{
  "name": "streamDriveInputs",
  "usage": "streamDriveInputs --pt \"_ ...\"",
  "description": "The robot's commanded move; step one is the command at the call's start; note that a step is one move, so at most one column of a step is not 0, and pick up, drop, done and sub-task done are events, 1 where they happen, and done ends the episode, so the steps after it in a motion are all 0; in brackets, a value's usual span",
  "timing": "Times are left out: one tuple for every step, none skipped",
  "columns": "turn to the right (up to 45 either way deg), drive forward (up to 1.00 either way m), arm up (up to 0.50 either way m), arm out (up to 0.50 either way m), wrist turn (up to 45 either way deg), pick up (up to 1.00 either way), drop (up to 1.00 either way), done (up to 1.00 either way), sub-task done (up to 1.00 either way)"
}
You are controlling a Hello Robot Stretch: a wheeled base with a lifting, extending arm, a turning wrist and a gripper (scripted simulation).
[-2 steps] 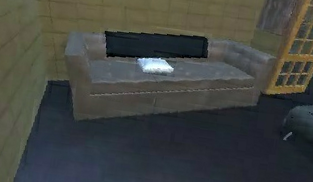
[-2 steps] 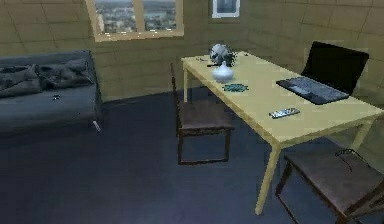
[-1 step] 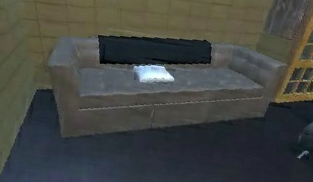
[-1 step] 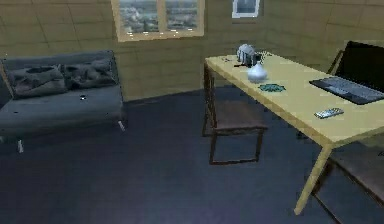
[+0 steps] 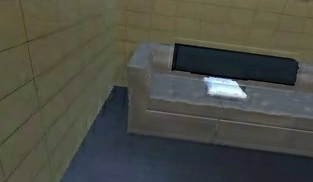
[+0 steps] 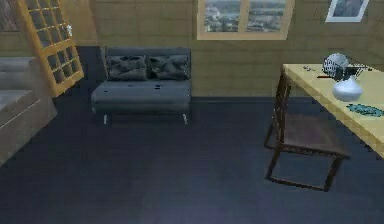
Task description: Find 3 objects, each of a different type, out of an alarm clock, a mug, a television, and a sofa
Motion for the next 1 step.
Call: streamDriveInputs --pt "0.0 1.0 0.0 0.0 0.0 0.0 0.0 0.0 0.0"
